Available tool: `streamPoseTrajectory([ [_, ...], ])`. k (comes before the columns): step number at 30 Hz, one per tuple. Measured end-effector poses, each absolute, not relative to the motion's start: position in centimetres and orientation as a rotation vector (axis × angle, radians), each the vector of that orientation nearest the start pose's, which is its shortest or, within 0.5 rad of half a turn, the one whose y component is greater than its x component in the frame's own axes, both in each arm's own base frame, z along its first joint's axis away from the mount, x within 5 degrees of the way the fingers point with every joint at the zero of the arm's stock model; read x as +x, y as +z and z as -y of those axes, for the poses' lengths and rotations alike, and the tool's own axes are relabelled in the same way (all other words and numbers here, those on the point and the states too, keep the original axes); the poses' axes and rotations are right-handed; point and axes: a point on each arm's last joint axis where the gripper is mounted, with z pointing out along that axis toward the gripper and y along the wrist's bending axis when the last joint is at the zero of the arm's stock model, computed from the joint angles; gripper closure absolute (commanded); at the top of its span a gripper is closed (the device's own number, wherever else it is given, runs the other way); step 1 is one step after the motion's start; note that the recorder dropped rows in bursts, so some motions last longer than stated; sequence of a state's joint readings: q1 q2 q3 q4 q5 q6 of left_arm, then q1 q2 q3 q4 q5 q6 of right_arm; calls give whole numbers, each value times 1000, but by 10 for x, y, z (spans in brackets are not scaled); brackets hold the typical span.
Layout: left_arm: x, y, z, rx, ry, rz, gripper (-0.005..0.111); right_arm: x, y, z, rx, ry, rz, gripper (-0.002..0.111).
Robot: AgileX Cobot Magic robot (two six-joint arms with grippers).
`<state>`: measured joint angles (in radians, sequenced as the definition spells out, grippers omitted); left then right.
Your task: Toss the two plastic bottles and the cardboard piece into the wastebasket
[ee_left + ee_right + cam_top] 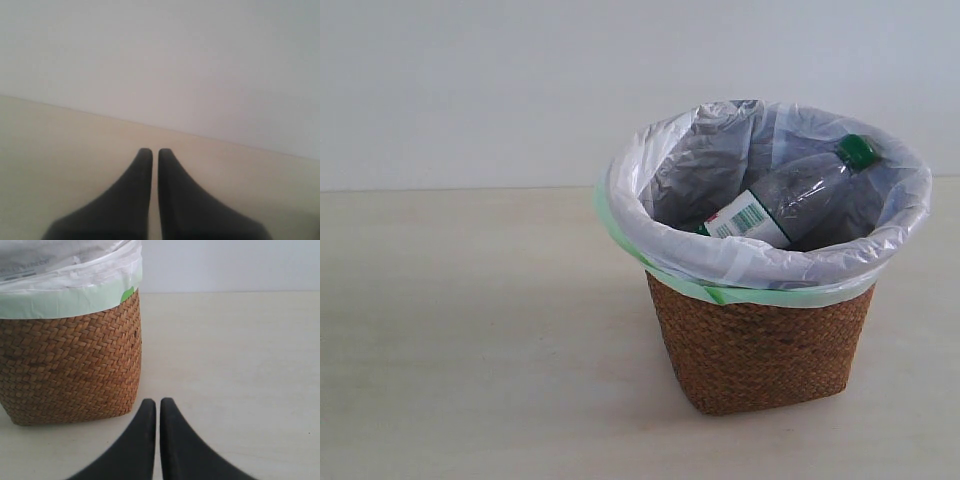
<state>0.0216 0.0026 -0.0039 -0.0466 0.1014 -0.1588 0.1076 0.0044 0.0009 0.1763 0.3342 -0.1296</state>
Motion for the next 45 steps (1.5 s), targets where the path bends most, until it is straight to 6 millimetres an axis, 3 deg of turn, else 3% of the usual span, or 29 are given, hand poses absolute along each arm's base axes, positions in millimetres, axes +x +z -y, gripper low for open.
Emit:
streamPoseTrajectory([
  [8, 56, 204, -1, -178, -144, -1587, 103, 53, 183, -11, -105, 155, -1818, 108],
  [21, 55, 188, -1, -78, -41, -1769, 103, 53, 183, -11, -105, 155, -1818, 108],
  [45, 55, 188, -1, -65, -28, -1774, 103, 53, 183, -11, -105, 155, -1818, 108],
])
